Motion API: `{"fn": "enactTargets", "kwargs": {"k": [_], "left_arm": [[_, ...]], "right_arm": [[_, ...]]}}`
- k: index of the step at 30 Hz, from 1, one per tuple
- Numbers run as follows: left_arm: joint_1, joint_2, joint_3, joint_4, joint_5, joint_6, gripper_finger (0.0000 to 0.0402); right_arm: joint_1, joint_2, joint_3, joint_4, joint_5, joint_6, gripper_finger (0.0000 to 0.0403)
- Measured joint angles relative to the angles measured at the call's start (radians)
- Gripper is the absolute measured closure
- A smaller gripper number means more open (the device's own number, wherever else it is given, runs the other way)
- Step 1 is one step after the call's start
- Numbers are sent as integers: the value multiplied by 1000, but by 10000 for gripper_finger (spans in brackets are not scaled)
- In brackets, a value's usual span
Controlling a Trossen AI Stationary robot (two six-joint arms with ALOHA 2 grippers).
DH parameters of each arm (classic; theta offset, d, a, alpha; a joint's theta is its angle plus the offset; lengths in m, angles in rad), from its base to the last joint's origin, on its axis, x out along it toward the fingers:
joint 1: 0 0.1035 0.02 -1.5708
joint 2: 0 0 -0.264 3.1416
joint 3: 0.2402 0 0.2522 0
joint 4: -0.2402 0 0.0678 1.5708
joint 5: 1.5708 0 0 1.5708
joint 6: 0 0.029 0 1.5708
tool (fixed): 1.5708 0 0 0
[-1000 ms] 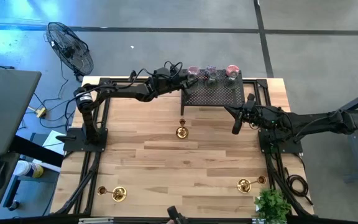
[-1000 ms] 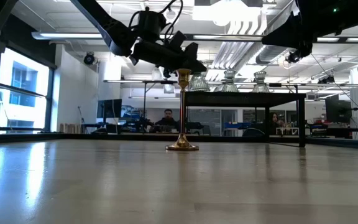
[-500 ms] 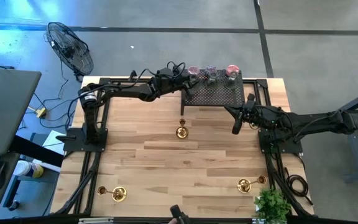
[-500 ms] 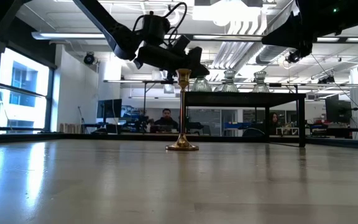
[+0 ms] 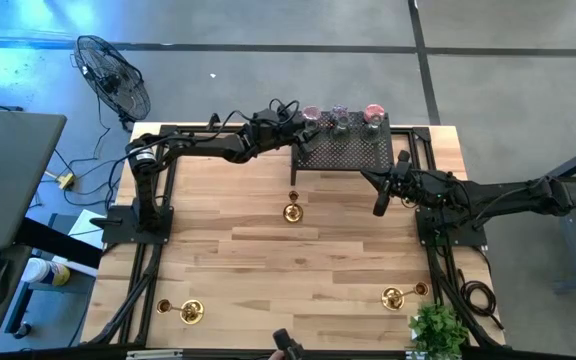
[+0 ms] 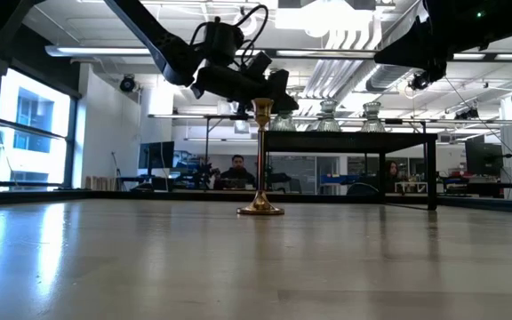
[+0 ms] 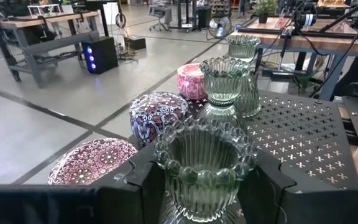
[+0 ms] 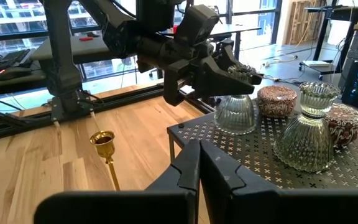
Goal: Pick & Place candle stick holders
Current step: Put the glass candle holder on the shelf
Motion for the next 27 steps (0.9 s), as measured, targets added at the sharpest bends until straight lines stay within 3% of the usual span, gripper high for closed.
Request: {"fn": "enactTargets", "kwargs": {"k": [27], "left_arm": [[0,0,0,-15,28,19,238]], "right_arm": [[0,0,0,0,0,-1,401]]}}
